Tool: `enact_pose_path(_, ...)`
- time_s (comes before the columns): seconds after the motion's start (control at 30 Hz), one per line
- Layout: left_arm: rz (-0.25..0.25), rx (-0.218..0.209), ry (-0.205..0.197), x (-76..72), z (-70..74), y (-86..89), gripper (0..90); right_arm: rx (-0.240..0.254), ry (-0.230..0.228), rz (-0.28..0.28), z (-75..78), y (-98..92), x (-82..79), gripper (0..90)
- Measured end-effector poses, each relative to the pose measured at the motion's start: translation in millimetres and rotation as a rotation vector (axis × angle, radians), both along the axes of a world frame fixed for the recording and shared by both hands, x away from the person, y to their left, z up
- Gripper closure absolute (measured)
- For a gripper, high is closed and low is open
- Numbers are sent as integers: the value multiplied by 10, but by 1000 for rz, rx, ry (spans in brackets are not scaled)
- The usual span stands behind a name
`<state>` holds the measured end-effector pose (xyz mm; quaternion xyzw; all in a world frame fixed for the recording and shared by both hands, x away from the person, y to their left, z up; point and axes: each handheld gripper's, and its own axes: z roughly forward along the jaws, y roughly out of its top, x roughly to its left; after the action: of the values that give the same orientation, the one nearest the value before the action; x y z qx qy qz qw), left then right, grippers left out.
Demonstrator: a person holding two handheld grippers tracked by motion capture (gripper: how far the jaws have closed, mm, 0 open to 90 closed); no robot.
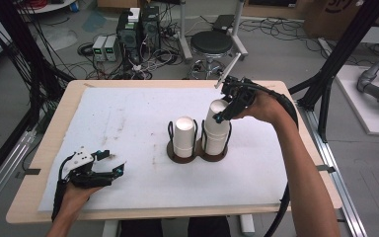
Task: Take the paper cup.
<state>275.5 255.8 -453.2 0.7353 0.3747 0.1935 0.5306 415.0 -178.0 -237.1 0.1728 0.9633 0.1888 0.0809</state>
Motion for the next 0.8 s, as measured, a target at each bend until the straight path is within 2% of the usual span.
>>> enact_pose_path(0.2,-1,2,0,0,0,0,176,5,-5,-5,48,-12,-11,358)
enact_pose_path(0.8,1,8,-4,-4,1,-7,176,73,-54,-16,296,-159,-123,360)
